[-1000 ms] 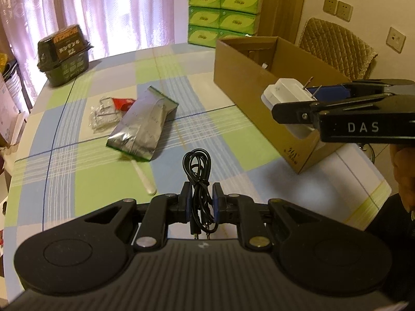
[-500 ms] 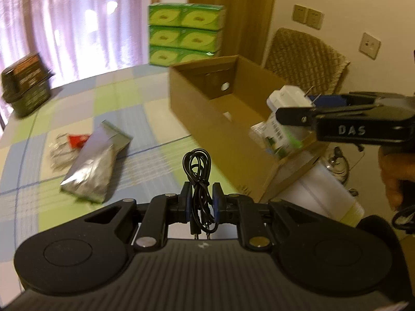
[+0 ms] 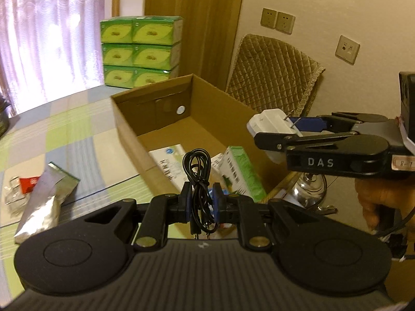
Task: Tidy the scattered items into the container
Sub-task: 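Lower the plug adapter and cable into the cardboard box and open both tools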
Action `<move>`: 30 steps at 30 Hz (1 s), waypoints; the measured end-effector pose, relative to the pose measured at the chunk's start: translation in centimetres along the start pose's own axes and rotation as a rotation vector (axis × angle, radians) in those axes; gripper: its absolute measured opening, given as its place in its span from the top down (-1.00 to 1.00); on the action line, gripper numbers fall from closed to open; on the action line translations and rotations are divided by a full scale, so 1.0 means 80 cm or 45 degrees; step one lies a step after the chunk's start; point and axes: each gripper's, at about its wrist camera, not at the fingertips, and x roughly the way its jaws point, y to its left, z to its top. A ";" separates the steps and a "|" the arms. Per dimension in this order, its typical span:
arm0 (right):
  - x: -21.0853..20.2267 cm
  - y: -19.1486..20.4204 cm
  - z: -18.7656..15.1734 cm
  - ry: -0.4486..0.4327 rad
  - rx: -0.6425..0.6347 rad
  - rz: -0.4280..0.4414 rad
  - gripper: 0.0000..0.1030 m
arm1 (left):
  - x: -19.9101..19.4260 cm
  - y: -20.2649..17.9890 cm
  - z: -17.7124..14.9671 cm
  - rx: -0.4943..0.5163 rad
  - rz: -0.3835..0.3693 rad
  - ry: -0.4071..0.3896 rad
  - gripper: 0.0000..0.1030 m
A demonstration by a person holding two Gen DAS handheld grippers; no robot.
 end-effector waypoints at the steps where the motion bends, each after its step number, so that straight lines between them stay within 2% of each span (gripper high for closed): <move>1: 0.002 -0.004 0.000 0.002 0.004 -0.004 -0.26 | 0.006 -0.002 0.003 0.003 -0.004 0.004 0.76; 12: 0.028 -0.032 0.003 0.020 0.051 0.016 -0.26 | 0.060 -0.009 0.017 0.003 -0.002 0.057 0.76; 23: 0.037 -0.036 0.005 0.024 0.054 0.020 -0.26 | 0.078 -0.011 0.018 -0.012 -0.003 0.073 0.75; 24: 0.038 -0.036 0.005 0.025 0.055 0.019 -0.26 | 0.079 -0.011 0.018 -0.014 0.011 0.069 0.71; 25: 0.038 -0.037 0.004 0.027 0.055 0.017 -0.26 | 0.079 -0.010 0.018 -0.018 0.032 0.063 0.31; 26: 0.039 -0.038 0.004 0.028 0.056 0.016 -0.26 | 0.078 -0.009 0.018 -0.023 0.047 0.055 0.01; 30: 0.039 -0.041 0.003 0.029 0.059 0.006 -0.26 | 0.067 -0.003 0.016 -0.016 0.063 0.029 0.01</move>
